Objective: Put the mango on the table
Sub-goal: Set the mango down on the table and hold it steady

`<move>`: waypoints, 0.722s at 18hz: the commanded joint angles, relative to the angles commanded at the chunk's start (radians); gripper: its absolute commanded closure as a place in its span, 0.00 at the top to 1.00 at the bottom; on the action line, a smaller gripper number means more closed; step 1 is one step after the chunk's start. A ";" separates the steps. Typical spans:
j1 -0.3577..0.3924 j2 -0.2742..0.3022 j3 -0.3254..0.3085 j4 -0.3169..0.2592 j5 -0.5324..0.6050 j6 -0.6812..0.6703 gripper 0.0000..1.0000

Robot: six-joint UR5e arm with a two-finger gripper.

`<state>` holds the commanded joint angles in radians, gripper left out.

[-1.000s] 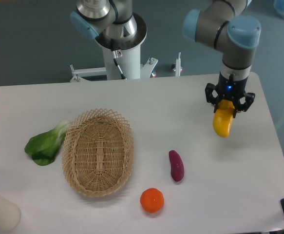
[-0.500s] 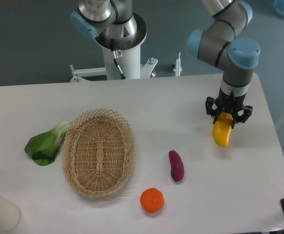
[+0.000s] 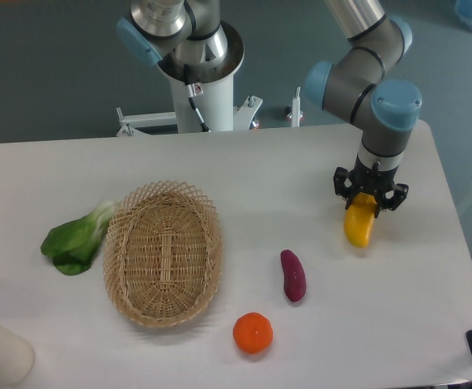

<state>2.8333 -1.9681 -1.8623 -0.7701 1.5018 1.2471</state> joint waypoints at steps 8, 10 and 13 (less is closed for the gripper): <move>-0.002 0.002 0.002 0.002 -0.002 0.005 0.58; -0.002 0.002 0.005 0.002 -0.002 0.005 0.69; -0.002 0.002 0.017 0.005 -0.002 0.003 1.00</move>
<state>2.8317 -1.9666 -1.8454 -0.7655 1.5002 1.2502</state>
